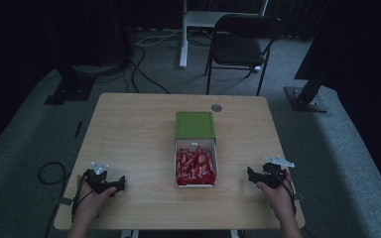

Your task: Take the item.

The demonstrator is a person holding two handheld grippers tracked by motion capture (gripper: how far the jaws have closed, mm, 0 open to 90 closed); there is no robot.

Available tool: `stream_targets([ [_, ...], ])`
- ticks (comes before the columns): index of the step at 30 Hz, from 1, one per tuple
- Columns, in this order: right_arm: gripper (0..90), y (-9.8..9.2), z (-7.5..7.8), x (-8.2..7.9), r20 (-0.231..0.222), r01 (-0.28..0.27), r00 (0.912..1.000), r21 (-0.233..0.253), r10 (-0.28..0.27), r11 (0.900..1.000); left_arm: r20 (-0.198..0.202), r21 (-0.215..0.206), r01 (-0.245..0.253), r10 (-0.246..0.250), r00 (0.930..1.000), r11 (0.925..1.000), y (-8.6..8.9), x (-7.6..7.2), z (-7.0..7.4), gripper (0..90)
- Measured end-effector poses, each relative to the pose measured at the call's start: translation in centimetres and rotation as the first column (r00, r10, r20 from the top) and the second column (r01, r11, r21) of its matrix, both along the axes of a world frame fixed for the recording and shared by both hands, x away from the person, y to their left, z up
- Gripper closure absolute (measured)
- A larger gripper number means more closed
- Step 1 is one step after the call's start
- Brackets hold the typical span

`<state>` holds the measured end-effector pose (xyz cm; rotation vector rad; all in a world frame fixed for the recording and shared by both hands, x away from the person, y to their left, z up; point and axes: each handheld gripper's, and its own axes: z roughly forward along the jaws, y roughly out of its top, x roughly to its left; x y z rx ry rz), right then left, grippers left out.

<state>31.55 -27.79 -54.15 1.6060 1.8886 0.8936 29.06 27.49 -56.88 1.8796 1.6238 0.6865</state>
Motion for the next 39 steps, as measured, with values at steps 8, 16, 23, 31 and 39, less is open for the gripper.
stream_targets([
  [8,13.8,1.7,2.2,0.0,0.037,-0.036,0.9987,0.035,0.035,0.999,0.002,-0.002,-0.001,0.001,1.0,1.0,0.0,0.0,0.0,1.0],
  [16,14.4,3.4,3.9,0.0,0.069,-0.07,0.9955,0.078,0.064,0.995,0.002,-0.001,-0.001,0.001,1.0,1.0,0.0,0.0,0.0,1.0],
  [23,15.5,5.0,5.2,-0.3,0.102,-0.104,0.9901,0.075,0.096,0.992,0.001,-0.002,-0.001,0.001,1.0,1.0,0.0,0.0,0.0,1.0],
  [31,15.6,7.2,6.8,-0.3,0.132,-0.157,0.9805,0.074,0.146,0.985,0.001,-0.002,-0.001,0.001,1.0,1.0,0.0,0.0,0.0,1.0],
  [39,16.6,10.0,7.9,-0.3,0.155,-0.229,0.9648,0.092,0.213,0.969,0.0,-0.001,-0.001,0.001,1.0,1.0,0.0,0.0,0.0,1.0],
])
